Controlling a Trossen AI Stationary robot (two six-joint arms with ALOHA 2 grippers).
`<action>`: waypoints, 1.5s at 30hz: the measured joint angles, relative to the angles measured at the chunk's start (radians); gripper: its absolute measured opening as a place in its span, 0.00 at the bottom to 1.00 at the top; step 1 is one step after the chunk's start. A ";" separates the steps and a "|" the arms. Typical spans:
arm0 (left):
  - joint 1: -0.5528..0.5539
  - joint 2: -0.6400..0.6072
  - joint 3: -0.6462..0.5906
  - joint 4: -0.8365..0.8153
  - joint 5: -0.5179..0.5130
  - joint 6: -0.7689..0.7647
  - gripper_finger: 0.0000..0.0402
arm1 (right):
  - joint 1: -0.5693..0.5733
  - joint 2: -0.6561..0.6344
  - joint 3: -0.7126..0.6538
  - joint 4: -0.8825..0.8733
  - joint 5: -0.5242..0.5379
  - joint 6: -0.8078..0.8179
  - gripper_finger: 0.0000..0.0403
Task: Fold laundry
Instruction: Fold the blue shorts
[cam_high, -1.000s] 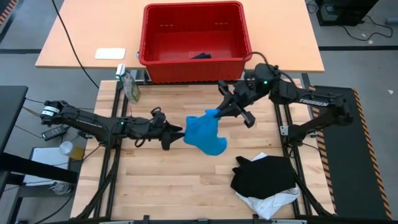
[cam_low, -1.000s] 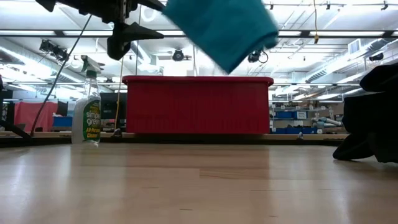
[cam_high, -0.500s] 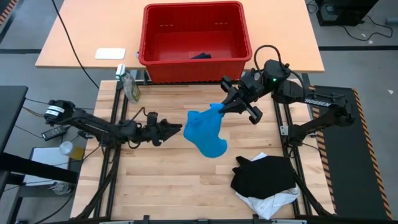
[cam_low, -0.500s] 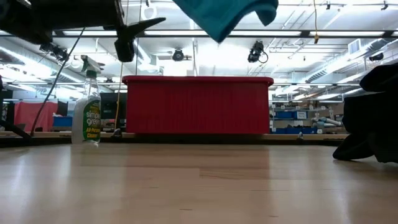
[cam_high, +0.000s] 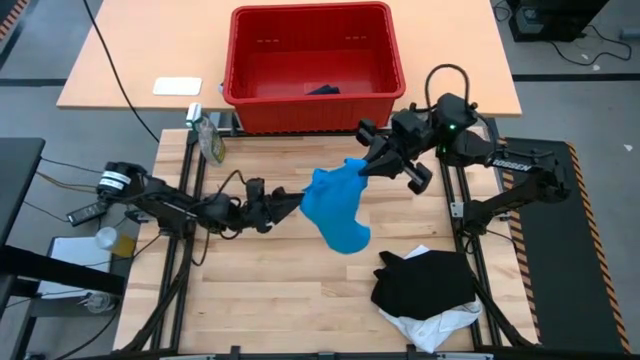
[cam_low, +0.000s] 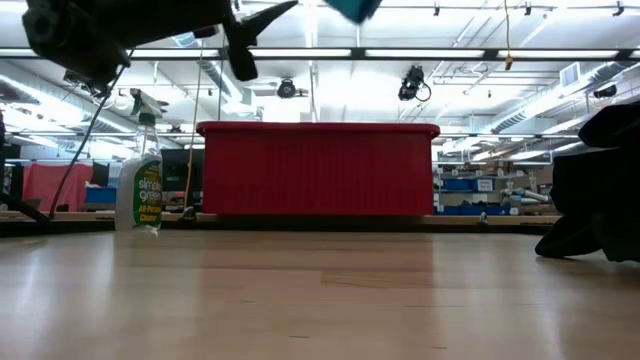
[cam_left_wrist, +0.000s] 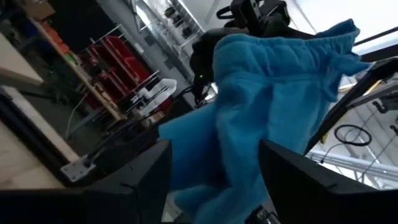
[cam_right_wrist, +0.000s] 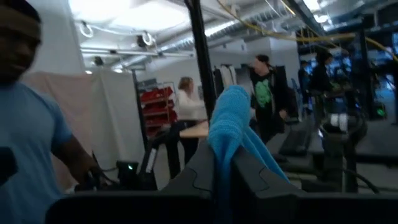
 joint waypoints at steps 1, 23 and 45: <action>0.003 0.006 0.009 0.000 0.002 0.001 0.60 | 0.004 0.000 0.000 0.022 -0.008 0.012 0.07; 0.025 0.075 0.276 -0.021 0.298 -0.002 0.60 | 0.012 0.000 0.000 0.126 -0.022 0.052 0.06; 0.066 0.275 0.237 0.134 0.259 -0.092 0.60 | 0.050 0.000 0.000 0.197 -0.062 0.150 0.06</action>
